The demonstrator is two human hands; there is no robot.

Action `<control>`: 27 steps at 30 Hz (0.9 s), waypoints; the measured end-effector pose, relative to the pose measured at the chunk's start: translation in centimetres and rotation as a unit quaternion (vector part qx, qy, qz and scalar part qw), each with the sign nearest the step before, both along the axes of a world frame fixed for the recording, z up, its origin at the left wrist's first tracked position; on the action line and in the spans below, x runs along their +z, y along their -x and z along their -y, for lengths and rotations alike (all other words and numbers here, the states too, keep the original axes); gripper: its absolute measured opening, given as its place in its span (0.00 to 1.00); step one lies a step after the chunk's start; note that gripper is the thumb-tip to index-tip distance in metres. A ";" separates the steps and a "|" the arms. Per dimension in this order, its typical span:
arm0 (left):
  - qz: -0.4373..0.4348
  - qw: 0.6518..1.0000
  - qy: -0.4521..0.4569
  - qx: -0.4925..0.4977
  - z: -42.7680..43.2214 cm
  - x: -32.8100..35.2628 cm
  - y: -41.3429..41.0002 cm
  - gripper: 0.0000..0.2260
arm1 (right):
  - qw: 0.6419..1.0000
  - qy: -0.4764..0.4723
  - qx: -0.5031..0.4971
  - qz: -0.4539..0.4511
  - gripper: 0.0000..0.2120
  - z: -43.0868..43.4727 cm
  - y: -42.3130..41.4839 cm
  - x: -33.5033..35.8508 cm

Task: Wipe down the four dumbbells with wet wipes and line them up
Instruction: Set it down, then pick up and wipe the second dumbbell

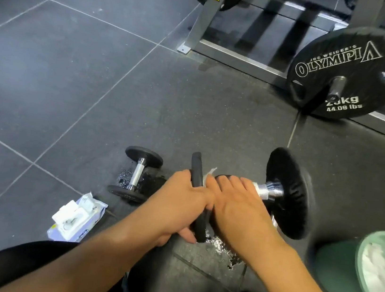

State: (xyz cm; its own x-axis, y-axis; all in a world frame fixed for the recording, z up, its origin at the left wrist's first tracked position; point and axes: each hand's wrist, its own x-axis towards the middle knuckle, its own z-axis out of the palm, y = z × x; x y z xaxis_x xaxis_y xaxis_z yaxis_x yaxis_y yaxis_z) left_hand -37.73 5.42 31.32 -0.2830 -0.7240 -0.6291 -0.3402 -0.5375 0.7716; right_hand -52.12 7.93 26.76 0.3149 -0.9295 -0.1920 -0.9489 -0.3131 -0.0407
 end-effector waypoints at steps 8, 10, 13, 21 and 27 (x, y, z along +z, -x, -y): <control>0.193 0.938 0.230 -0.175 -0.7 -0.5 0.6 0.20 | 0.977 -0.008 -0.213 0.023 0.10 0.6 -1.1 -0.4; 0.233 0.862 0.349 -0.285 -0.3 -0.6 0.5 0.29 | 0.955 -0.059 -0.265 0.122 0.07 0.6 -0.3 -0.6; 0.250 0.756 0.426 -0.429 2.3 0.2 0.0 0.32 | 0.780 -0.180 -0.364 0.476 0.06 0.2 -0.2 -0.5; -0.121 0.939 0.223 -0.230 6.5 -0.4 -2.2 0.29 | 0.270 -0.435 -0.226 0.829 0.15 -1.0 -1.3 1.5; -0.233 0.959 0.137 -0.081 6.0 -0.3 -0.2 0.30 | 0.288 -0.370 -0.188 0.863 0.13 -0.5 -0.8 4.0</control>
State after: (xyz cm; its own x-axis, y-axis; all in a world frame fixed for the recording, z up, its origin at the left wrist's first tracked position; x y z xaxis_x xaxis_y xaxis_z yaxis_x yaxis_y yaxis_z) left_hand -37.54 -0.59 31.02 -0.6092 -0.7675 -0.1995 0.0137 -0.2617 0.9651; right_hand -51.29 8.39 30.78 0.4388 -0.8658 -0.2404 0.7235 0.4991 -0.4770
